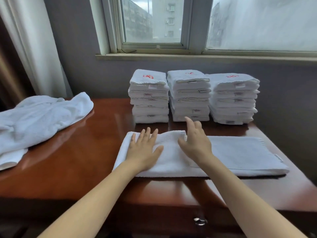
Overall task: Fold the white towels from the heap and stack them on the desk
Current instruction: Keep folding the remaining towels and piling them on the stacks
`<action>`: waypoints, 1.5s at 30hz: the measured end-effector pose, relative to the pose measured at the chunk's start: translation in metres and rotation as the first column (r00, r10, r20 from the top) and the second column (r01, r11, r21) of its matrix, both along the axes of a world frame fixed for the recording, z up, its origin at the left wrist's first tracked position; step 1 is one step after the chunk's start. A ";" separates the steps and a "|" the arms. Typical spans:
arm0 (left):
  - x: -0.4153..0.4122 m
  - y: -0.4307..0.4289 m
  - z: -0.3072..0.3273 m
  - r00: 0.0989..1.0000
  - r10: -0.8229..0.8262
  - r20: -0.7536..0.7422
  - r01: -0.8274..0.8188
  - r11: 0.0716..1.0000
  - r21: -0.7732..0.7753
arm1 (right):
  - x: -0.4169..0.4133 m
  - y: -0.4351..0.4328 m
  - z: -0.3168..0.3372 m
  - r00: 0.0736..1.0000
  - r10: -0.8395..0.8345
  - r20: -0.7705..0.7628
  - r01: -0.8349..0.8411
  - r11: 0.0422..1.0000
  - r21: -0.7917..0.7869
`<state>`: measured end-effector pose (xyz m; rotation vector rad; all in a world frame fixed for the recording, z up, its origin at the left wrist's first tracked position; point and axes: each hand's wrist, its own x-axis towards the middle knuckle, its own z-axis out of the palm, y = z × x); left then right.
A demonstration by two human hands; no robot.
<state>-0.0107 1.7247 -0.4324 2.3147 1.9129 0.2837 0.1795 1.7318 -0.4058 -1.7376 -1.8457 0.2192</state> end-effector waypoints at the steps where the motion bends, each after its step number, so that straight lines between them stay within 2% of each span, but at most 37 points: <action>1: 0.001 0.000 0.000 0.998 -0.016 0.065 0.015 1.000 0.010 | -0.002 -0.001 0.001 0.995 0.043 0.095 -0.052 0.993 0.103; 3: 0.004 -0.001 0.000 0.966 -0.078 0.245 0.046 0.990 0.136 | -0.009 -0.004 0.002 0.969 0.173 0.177 -0.196 0.972 0.127; 4: 0.003 -0.002 0.001 0.941 -0.120 0.315 0.044 0.970 0.238 | -0.013 -0.004 0.000 0.950 0.242 0.195 -0.259 0.963 0.069; 6: 0.001 -0.002 0.000 0.930 -0.166 0.329 0.040 0.933 0.357 | -0.022 -0.006 -0.008 0.904 0.343 0.254 -0.329 0.939 -0.098; 8: -0.003 -0.001 -0.002 0.958 -0.150 0.244 0.078 0.956 0.282 | -0.026 -0.006 -0.019 0.882 0.374 0.285 -0.305 0.916 -0.259; 10: -0.005 0.003 -0.005 0.994 -0.076 0.081 0.066 0.992 0.111 | -0.028 -0.003 -0.023 0.890 0.337 0.306 -0.239 0.918 -0.317; 12: -0.005 0.010 -0.003 0.998 -0.021 -0.062 0.021 1.000 -0.002 | -0.031 0.002 -0.021 0.882 0.291 0.371 -0.195 0.942 -0.274; 13: -0.004 0.013 -0.001 0.997 -0.012 -0.076 0.009 0.999 -0.038 | -0.033 0.004 -0.019 0.874 0.270 0.403 -0.189 0.955 -0.230; 15: -0.005 0.019 0.003 1.000 -0.002 -0.023 0.000 0.996 -0.084 | -0.040 0.006 -0.016 0.878 0.266 0.397 -0.214 0.962 -0.170; 17: -0.009 0.023 0.005 1.000 0.014 0.014 -0.012 0.995 -0.100 | -0.043 0.006 -0.018 0.886 0.312 0.342 -0.247 0.943 -0.222; 22: -0.016 0.027 0.000 0.993 0.110 -0.049 -0.111 0.994 -0.006 | -0.035 0.003 -0.033 0.913 0.263 0.313 -0.186 0.949 -0.255; 27: -0.018 0.026 -0.004 0.982 0.184 -0.042 -0.185 0.983 -0.005 | -0.038 0.000 -0.034 0.943 0.196 0.270 -0.127 0.959 -0.254; 41: -0.129 0.005 -0.007 0.946 0.311 -0.095 -0.309 0.950 0.036 | -0.146 -0.013 -0.032 0.928 0.297 0.225 -0.237 0.936 -0.259; 45: -0.129 0.002 -0.003 0.960 0.258 -0.104 -0.253 0.966 0.062 | -0.140 -0.010 -0.030 0.940 0.328 0.092 -0.297 0.923 -0.245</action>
